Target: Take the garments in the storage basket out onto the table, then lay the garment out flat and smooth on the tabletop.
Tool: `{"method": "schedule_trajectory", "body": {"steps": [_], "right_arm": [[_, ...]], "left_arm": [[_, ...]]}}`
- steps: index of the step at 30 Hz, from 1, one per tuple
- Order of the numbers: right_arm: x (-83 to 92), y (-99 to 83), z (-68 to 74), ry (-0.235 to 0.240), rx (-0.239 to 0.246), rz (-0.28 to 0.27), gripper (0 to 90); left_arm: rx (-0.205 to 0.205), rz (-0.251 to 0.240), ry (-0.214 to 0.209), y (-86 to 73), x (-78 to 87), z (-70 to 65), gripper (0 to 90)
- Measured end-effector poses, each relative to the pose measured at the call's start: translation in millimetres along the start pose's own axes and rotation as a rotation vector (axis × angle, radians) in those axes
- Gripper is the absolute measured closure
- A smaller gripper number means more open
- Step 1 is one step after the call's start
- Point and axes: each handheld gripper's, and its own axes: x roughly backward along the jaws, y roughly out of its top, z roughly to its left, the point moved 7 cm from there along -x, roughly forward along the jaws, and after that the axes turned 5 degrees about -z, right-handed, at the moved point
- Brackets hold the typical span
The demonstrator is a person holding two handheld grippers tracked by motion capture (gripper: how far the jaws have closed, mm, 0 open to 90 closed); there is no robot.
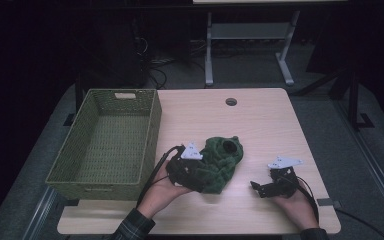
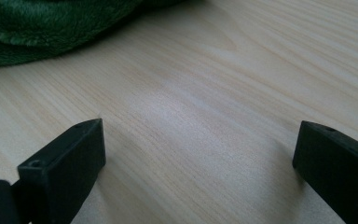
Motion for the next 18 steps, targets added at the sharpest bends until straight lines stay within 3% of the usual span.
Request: {"method": "schedule_trajectory", "body": {"steps": [4,7,10,14,18], "right_arm": [[0.1,0.0,0.0,0.0,0.001,0.0,2.1],[3.8,1.2,-0.6,0.005,0.012,0.013,14.0],[8.8,5.9,-0.4,0.017,0.006,0.012,16.7],[15.6,19.9,8.0,0.049,0.006,-0.019,19.0],[16.4,38.5,24.8,0.105,0.041,-0.05,20.6]], "left_arm": [[0.011,0.001,0.02,-15.4,1.7,3.3,13.2],[0.017,0.007,0.024,-21.6,0.8,4.8,13.2],[0.011,0.018,0.02,-25.1,-1.1,2.7,13.2],[0.01,0.027,0.014,-29.9,-0.2,0.5,12.9],[0.013,0.032,0.019,-35.7,2.3,-1.0,12.9]]}}
